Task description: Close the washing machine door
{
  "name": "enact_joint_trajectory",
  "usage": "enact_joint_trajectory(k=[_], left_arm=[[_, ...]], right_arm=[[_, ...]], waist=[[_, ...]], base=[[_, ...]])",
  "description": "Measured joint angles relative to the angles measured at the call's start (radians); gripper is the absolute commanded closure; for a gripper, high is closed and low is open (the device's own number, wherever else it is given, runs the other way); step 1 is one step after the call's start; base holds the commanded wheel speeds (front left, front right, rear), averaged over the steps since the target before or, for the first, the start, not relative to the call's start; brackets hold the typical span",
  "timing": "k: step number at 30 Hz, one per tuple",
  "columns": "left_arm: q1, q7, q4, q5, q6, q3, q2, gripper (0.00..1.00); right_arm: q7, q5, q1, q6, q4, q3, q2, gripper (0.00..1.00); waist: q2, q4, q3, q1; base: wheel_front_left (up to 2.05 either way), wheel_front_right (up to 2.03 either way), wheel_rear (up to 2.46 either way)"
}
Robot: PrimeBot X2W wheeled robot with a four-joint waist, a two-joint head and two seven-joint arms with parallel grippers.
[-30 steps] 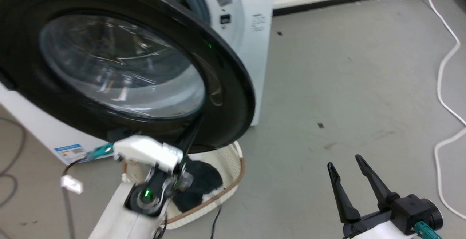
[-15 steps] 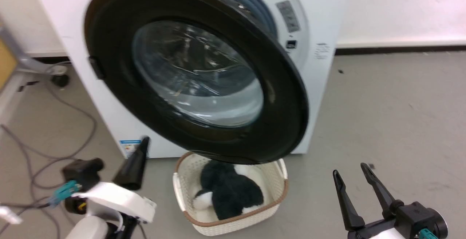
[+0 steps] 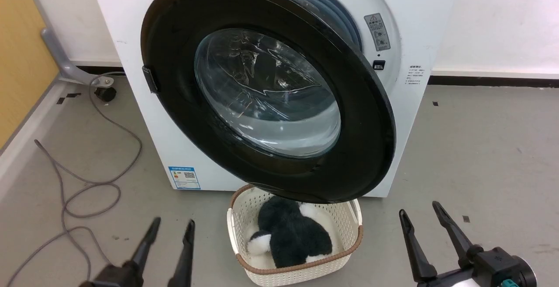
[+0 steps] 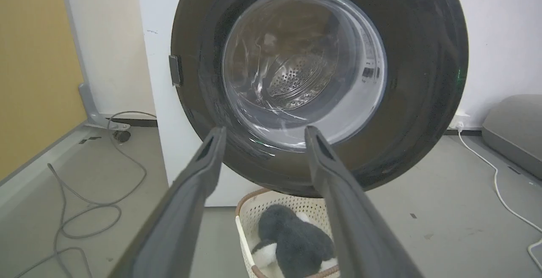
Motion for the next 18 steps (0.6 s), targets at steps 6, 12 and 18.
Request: enact_joint_trajectory(k=[6,12,18], left_arm=[[0.027,0.0,0.001,0.085,-0.02,0.006,-0.035,0.0],[0.039,0.0,0.007,0.121,-0.043,0.031,-0.074,0.0],[0.038,0.0,0.013,0.142,-0.069,0.051,-0.092,0.0]], right_arm=[[0.0,0.0,0.007,0.0,0.003,-0.001,0.0,0.0],[0.0,0.001,0.009,0.0,0.022,0.008,0.0,0.55],[0.0,-0.007,-0.003,0.0,0.028,0.05,-0.016,1.0]], waist=[[0.0,0.003,0.002,0.0],[0.0,0.007,0.011,0.0],[0.0,0.034,0.034,0.0]], base=[[0.0,0.0,0.0],[0.0,0.0,0.0],[0.0,0.0,0.0]])
